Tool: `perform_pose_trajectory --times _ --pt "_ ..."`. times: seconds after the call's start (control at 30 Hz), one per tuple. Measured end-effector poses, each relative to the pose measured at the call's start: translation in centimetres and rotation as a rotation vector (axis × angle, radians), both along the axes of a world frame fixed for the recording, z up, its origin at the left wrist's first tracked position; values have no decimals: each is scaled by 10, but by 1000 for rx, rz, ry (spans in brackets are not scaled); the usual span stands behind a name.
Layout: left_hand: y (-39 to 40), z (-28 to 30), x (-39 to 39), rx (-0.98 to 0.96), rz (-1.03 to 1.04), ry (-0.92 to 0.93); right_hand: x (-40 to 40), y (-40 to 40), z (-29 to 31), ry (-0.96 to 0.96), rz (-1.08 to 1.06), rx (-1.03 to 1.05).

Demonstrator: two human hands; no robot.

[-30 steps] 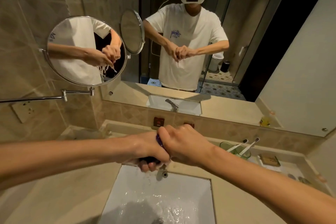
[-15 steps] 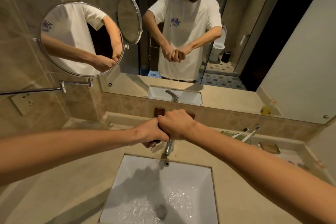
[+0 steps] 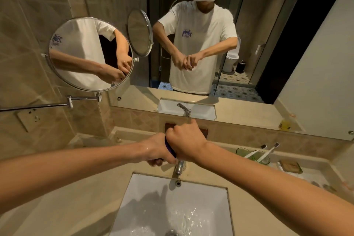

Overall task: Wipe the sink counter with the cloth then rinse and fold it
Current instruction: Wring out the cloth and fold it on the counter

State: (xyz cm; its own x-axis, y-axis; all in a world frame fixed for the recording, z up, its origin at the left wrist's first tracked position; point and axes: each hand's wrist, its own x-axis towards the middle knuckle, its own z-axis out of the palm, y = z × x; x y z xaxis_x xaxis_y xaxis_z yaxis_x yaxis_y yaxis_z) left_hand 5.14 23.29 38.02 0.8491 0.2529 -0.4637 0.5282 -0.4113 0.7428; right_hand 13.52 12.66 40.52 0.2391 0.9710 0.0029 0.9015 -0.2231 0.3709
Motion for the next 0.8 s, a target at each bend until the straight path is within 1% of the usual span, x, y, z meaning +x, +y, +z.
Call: perform_pose_trajectory --times 0.13,0.2,0.3,0.37,0.43,0.47,0.53,0.6,0.63,0.67,0.73,0.8 --pt "0 -16 9 244 40 -37 6 17 -9 102 -123 -99" --pt "0 -23 12 319 43 -59 10 28 -15 145 -226 -186" --pt "-10 -27 17 398 -17 -79 15 37 -20 230 -327 -353" --pt "-19 -27 17 422 -64 -90 17 37 -19 258 -335 -455" --pt "-23 -28 13 377 -40 -129 17 32 -15 285 -296 -448" --pt "-21 -27 10 307 14 -148 17 27 -11 297 -258 -399" --pt "-16 -21 -1 87 139 -165 17 12 -6 362 -170 -235" --pt "-11 -6 -13 -215 187 -163 15 -9 0 438 -27 -8" --pt "-8 3 -17 -381 179 -167 14 -21 5 431 55 103" --pt "-5 14 -22 -531 159 -163 13 -34 11 391 141 199" --pt "1 37 -29 -773 103 -149 15 -57 26 194 357 326" --pt "4 57 -32 -896 -19 -100 23 -69 34 4 530 390"
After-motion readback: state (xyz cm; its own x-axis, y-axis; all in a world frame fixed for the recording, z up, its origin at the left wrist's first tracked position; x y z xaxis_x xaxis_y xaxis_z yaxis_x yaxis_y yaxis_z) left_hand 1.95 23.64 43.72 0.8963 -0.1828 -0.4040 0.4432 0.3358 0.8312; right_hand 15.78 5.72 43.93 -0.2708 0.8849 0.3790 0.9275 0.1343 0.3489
